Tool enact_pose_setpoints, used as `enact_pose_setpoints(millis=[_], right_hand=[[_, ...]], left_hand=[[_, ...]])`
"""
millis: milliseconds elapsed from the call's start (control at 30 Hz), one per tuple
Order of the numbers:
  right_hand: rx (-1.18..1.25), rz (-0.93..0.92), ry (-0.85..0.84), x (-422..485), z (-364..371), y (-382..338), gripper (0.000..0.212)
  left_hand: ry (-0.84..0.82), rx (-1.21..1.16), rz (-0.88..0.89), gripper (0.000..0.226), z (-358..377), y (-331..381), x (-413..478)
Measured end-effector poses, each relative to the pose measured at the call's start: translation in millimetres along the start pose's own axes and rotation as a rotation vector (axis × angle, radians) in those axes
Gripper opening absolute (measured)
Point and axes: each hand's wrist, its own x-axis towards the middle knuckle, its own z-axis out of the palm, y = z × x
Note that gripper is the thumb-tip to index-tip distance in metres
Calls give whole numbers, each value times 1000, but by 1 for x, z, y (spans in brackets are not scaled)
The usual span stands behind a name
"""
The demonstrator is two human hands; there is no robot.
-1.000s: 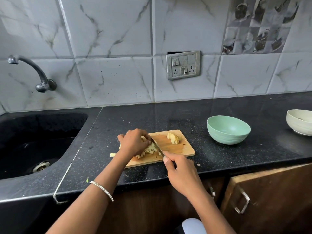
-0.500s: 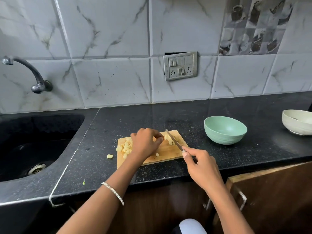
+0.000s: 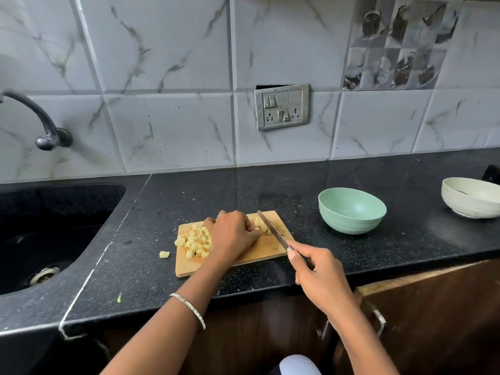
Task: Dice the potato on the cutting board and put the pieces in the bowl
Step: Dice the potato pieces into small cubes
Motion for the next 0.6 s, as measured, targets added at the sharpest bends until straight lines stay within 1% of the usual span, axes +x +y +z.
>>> enact_pose_setpoints(millis=[200,300,400,433,500,567,600], right_hand=[[11,-18,12,2,5,-1,32],[12,-19,4,2,5,-1,32],[12,-20,9,4,6,-3,32],[14,-22,14,5,6,-3,31],[22,-22,28,6,5,-5,30],[31,-18,49,8,3,-7,29],[39,-15,57,8,2,-7,29]], left_hand=[[38,160,-34,19,-19,-20,-3],[67,253,-96,19,-33,-30,-6],[70,216,-131,11,-41,-39,-5],[72,177,-125,10,-42,-40,-4],[89,129,-76,22,-39,-37,-1],[75,97,16,33,-33,-29,4],[46,63,68,31,-28,-24,7]])
